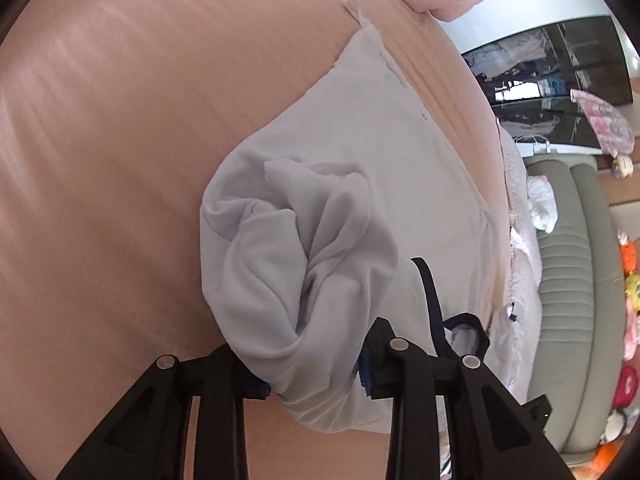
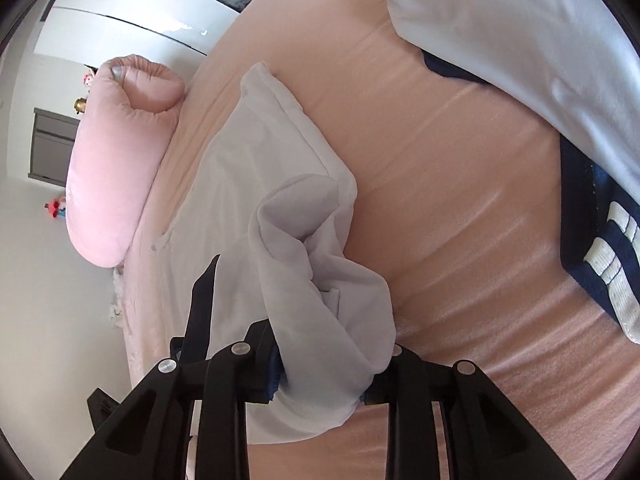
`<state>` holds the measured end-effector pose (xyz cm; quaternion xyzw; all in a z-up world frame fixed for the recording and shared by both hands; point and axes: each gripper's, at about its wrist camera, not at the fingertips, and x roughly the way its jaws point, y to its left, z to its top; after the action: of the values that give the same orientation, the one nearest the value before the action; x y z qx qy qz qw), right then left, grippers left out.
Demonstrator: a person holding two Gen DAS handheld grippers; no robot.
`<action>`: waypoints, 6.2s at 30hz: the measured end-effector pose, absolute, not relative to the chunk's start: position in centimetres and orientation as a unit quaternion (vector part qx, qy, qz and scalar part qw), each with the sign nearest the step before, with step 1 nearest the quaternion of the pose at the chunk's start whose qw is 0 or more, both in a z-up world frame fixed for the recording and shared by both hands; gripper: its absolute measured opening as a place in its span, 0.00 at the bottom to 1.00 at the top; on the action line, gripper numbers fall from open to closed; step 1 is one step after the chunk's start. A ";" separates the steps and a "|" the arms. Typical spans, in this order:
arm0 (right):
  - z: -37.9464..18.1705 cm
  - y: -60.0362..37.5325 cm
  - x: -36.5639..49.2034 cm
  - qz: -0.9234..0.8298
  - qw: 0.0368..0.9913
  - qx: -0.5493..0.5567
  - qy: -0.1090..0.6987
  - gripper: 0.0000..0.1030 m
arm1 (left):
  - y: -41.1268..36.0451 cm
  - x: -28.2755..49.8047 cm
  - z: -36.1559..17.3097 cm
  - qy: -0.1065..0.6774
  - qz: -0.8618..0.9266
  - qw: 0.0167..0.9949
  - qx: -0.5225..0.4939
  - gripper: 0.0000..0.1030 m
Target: Fold clothes
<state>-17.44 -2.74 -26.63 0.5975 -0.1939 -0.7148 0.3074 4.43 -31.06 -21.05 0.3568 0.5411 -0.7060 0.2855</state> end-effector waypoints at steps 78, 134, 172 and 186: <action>-20.6 -2.0 -14.0 -0.768 0.354 0.533 0.029 0.68 | -19.5 13.0 -16.8 0.250 -0.740 0.340 0.524 0.74; -25.4 -8.0 3.7 -0.639 0.380 0.072 0.665 0.82 | -4.2 8.0 -21.6 -0.436 -0.679 0.209 0.552 0.87; -26.4 -7.1 2.3 -0.567 0.434 0.082 0.695 0.52 | -8.1 8.5 -22.7 -0.436 -0.681 0.099 0.580 0.48; -23.4 -9.4 -4.2 -0.496 0.562 0.321 0.579 0.47 | -17.0 4.5 -19.6 -0.114 -0.728 -0.029 0.676 0.48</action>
<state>-4.17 -9.41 -23.37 0.3207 0.5788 -0.4960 0.5622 4.50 -17.03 -19.61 0.6756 -0.1139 -0.7279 -0.0286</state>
